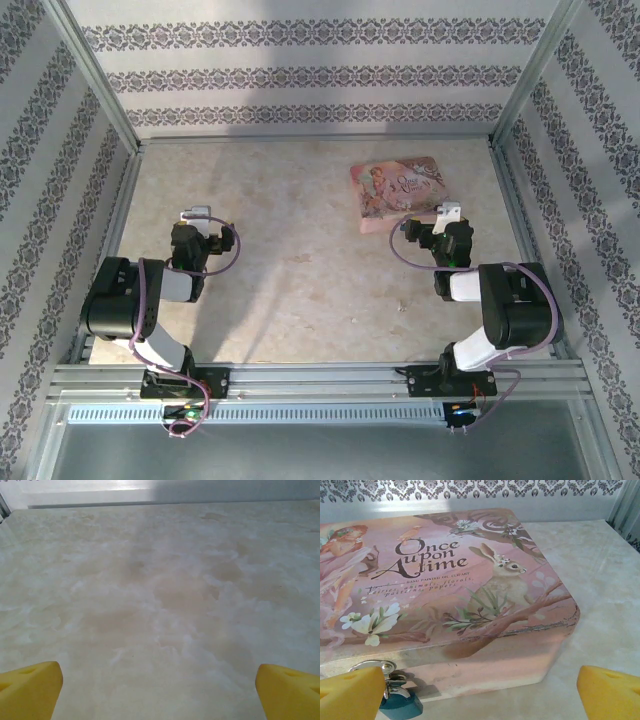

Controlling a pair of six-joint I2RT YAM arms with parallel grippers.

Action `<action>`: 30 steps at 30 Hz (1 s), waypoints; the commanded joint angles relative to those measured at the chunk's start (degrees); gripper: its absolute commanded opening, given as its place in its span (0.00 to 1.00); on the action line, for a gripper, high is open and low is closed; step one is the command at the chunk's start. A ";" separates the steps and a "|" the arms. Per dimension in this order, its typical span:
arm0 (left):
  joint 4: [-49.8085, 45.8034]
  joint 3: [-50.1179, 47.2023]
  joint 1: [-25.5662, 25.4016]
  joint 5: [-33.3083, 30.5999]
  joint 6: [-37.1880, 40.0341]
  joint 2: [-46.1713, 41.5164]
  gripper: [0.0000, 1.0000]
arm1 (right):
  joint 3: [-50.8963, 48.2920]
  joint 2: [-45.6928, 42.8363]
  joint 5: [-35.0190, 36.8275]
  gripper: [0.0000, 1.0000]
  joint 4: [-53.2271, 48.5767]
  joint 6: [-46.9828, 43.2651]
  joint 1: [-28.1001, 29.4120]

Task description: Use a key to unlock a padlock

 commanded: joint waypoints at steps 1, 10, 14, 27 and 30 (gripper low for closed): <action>-0.39 0.83 0.40 1.16 0.39 -0.62 0.99 | 0.98 -0.64 0.04 0.98 -0.01 -0.86 0.56; -0.38 0.83 0.40 1.25 0.38 -0.62 0.99 | 0.98 -0.63 0.08 0.98 0.08 -0.85 0.56; -0.12 0.74 0.36 0.83 0.30 -0.62 0.99 | 0.98 -0.64 0.03 0.99 0.06 -0.79 0.56; 12.93 -6.85 0.33 -0.51 -0.26 -2.32 0.99 | -3.15 -9.35 3.94 0.98 -1.61 0.85 0.21; 14.51 -10.06 0.41 -3.26 -1.19 -7.74 0.99 | -2.50 -18.26 5.48 0.98 -12.45 1.56 0.21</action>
